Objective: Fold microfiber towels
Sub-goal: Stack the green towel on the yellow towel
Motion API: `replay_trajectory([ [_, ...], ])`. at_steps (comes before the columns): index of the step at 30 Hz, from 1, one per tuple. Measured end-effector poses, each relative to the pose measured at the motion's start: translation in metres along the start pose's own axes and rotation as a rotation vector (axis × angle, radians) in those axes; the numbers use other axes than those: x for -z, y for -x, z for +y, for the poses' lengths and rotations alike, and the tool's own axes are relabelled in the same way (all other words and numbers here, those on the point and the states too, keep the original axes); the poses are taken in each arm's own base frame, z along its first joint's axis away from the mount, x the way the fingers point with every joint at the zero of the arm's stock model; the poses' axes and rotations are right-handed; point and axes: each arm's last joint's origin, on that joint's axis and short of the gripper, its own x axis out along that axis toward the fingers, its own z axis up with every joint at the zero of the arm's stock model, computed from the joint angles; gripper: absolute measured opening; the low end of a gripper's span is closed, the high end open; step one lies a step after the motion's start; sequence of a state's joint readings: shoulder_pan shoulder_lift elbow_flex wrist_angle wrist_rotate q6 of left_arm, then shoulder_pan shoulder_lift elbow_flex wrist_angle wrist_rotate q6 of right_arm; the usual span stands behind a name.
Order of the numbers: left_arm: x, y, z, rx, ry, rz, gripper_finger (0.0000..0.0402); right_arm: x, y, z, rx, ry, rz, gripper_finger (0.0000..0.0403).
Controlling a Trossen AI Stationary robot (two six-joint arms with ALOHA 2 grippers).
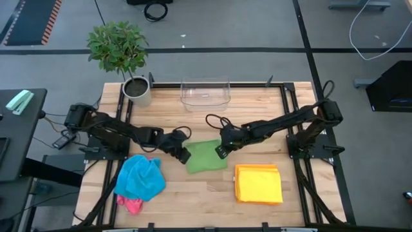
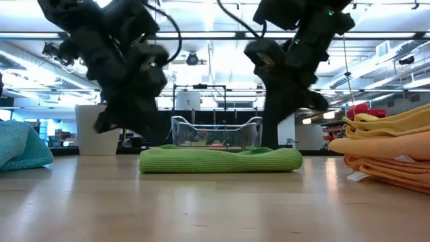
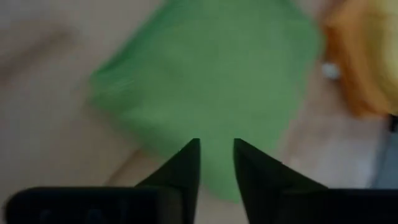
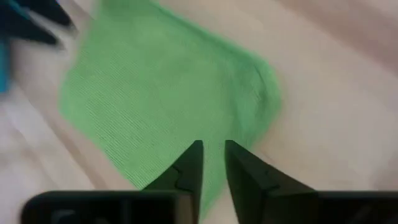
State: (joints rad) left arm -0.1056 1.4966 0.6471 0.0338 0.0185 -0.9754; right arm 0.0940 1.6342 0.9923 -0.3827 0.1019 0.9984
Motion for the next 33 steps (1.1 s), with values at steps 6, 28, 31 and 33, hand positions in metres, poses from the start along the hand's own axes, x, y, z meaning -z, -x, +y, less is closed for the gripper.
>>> replay_trajectory([
  [6,0.01,0.001,0.006,-0.125,0.101,-0.007,0.0206,0.008,-0.015,-0.008,0.043,-0.047,0.064,0.0149],
  [28,0.019,-0.034,0.015,-0.207,0.192,-0.091,0.0245,0.025,-0.066,-0.025,-0.112,-0.168,-0.035,0.0209],
  [31,0.019,-0.035,0.016,-0.216,0.185,-0.091,0.0215,0.023,-0.068,-0.023,-0.078,-0.138,-0.035,0.0192],
  [33,0.02,-0.035,0.017,-0.222,0.183,-0.095,0.0187,0.022,-0.064,-0.022,-0.075,-0.122,-0.046,0.0167],
])
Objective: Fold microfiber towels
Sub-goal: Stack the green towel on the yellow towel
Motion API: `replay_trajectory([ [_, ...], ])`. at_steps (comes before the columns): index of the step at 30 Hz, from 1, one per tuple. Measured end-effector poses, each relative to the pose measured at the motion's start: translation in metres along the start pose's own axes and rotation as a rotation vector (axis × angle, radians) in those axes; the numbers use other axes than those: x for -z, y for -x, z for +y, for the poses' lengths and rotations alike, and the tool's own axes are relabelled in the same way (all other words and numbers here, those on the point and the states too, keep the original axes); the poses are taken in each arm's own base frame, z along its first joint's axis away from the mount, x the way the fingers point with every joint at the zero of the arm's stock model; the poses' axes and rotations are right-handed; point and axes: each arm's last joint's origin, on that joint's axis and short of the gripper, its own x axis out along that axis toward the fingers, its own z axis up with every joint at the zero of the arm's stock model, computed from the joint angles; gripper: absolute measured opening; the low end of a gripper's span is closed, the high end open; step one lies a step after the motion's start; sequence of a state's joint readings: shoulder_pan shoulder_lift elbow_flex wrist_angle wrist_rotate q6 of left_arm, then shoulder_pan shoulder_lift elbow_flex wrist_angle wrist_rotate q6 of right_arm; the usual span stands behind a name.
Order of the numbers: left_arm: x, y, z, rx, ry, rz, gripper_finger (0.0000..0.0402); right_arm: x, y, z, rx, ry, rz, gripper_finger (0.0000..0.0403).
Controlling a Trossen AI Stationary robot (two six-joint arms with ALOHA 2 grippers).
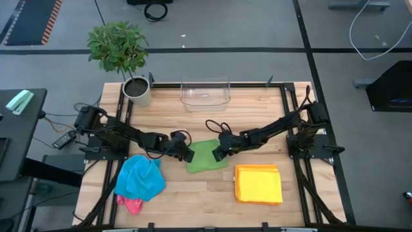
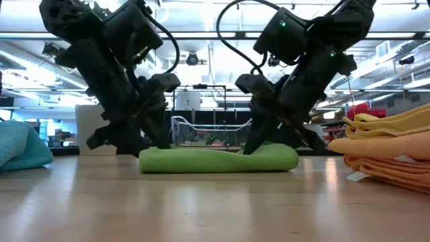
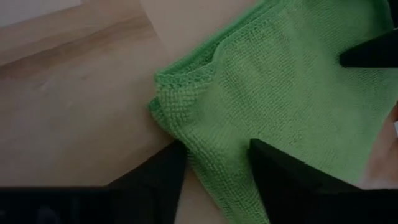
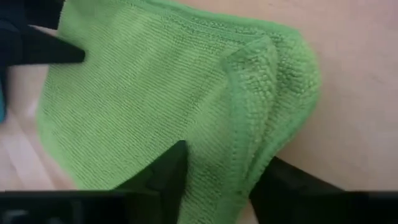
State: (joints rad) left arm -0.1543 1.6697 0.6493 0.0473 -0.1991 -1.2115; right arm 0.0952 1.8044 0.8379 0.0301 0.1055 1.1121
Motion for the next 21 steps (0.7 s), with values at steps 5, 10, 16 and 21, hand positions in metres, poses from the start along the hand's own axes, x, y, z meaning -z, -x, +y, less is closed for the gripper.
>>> replay_trajectory([
  [5,0.0,-0.003,0.002,-0.015,-0.001,-0.019,0.0091,0.0,0.001,-0.002,0.017,0.016,-0.003,0.0057],
  [10,-0.003,-0.004,-0.003,0.043,-0.025,-0.067,0.0013,0.0,0.005,0.002,0.001,0.007,-0.01,0.0013],
  [16,-0.013,0.001,-0.021,0.127,-0.025,-0.101,0.0007,-0.011,0.025,0.025,-0.054,-0.03,-0.028,0.001],
  [21,-0.014,0.021,-0.046,0.241,-0.037,-0.129,0.0007,-0.011,0.067,0.049,-0.014,-0.003,0.009,0.0009],
])
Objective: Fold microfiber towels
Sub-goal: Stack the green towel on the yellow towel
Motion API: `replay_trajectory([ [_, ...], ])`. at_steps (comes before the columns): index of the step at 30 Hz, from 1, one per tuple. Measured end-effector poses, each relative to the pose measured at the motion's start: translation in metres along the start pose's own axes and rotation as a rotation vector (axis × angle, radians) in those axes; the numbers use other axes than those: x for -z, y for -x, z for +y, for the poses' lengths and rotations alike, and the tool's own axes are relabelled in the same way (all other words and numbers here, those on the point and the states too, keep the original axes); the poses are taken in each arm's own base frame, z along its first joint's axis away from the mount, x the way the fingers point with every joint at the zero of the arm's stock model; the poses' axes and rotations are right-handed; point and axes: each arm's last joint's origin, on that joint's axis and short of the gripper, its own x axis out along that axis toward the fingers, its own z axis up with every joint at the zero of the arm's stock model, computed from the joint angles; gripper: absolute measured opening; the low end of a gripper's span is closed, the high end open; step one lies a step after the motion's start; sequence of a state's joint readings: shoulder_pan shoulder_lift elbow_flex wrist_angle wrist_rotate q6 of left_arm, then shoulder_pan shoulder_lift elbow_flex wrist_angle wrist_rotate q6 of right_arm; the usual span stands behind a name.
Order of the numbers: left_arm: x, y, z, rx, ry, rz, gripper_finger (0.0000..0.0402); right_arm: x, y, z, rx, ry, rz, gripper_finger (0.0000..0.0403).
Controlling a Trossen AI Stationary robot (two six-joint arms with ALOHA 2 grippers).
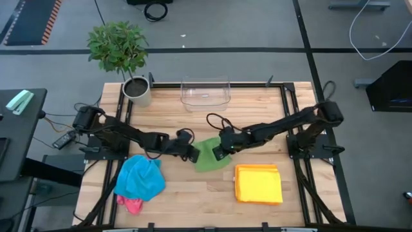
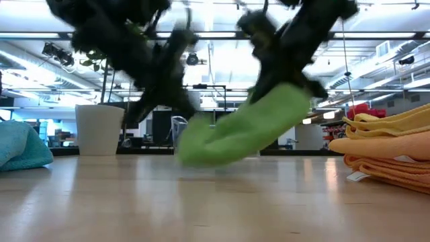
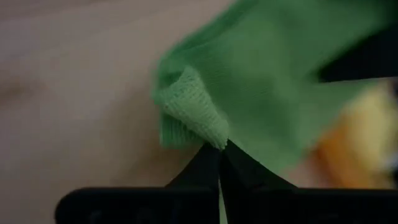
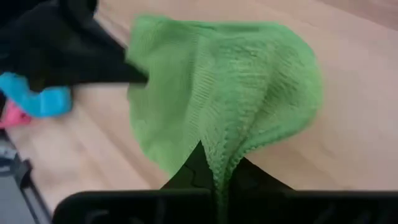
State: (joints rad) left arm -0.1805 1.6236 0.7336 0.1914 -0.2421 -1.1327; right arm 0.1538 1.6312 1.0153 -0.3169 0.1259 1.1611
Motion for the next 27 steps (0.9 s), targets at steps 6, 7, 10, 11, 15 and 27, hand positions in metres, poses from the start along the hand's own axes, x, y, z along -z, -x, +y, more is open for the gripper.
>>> replay_trajectory([
  [6,-0.007,0.01,-0.07,0.247,-0.037,-0.049,0.0006,0.03,0.063,0.012,0.055,-0.032,0.047,0.0008],
  [7,-0.008,0.01,-0.08,0.269,-0.056,-0.047,0.0006,0.037,0.071,0.012,0.048,-0.054,0.051,0.0008],
  [10,-0.014,0.001,-0.112,0.34,-0.099,-0.044,0.0006,0.064,0.094,0.006,0.084,-0.104,0.068,0.0007],
  [11,-0.014,-0.002,-0.117,0.322,-0.125,-0.024,0.0006,0.073,0.1,0.005,0.092,-0.124,0.072,0.0007],
  [15,-0.014,-0.028,-0.143,0.335,-0.183,0.042,0.0006,0.107,0.123,-0.003,0.141,-0.179,0.096,0.0007],
  [27,0.007,-0.104,-0.175,0.357,-0.208,0.254,0.0006,0.173,0.136,-0.033,0.298,-0.203,0.123,0.0007],
])
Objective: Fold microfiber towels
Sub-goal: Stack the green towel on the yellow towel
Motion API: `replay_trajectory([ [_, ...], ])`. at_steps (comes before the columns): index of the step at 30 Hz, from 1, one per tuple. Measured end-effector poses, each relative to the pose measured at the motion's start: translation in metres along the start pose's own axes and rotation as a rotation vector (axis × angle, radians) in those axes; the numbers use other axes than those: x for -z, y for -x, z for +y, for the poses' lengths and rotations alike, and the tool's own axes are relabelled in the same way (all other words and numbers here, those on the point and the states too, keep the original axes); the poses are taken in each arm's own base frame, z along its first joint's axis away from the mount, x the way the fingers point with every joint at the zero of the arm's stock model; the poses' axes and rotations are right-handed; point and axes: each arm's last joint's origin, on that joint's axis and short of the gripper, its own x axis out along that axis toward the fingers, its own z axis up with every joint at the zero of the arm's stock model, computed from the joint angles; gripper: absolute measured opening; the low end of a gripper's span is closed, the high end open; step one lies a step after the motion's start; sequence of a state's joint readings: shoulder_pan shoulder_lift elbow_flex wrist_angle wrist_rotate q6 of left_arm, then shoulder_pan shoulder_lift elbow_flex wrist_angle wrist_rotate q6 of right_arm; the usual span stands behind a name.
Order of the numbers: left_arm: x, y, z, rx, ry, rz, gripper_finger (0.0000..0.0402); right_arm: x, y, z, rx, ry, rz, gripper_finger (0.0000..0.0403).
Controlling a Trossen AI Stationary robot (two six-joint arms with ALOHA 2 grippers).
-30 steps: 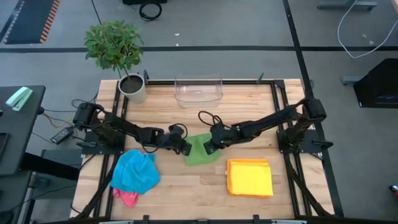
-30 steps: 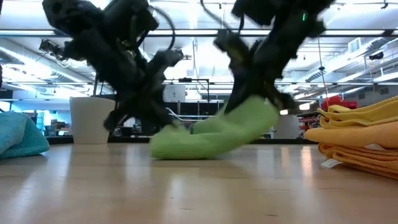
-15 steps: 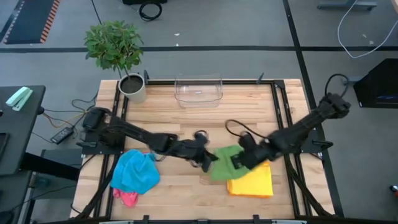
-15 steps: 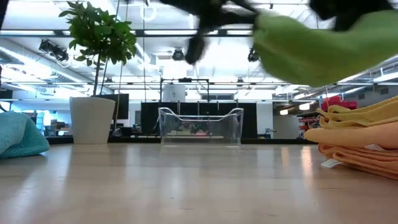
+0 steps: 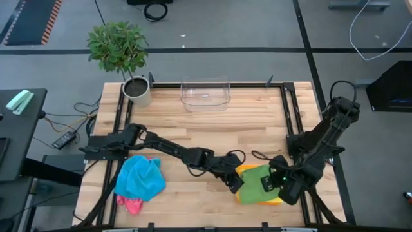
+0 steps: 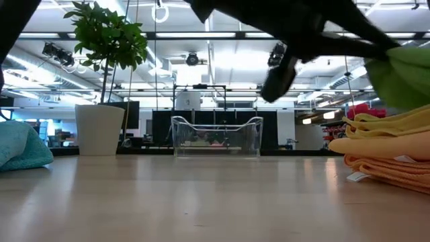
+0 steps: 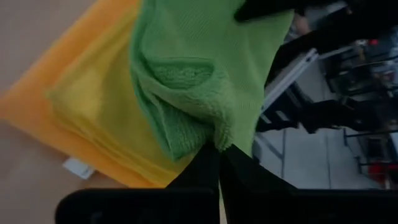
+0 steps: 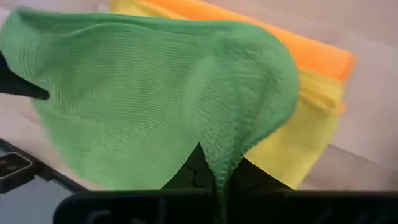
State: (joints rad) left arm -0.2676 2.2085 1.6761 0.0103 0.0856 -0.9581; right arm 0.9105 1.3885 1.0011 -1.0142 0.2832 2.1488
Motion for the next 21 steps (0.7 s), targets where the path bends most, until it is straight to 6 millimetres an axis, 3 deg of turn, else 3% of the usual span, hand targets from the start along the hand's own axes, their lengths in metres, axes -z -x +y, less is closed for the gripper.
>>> replay_trajectory([
  [9,-0.013,-0.002,0.017,-0.102,0.024,-0.028,0.0008,0.001,-0.029,-0.018,0.036,0.005,0.018,0.0027],
  [16,-0.018,-0.001,0.022,-0.116,0.025,-0.028,0.0023,0.002,-0.026,-0.019,0.1,-0.012,0.113,0.008],
  [21,-0.019,0.0,0.023,-0.111,0.039,-0.017,0.0041,-0.005,-0.007,-0.021,0.139,0.001,0.135,0.0145],
])
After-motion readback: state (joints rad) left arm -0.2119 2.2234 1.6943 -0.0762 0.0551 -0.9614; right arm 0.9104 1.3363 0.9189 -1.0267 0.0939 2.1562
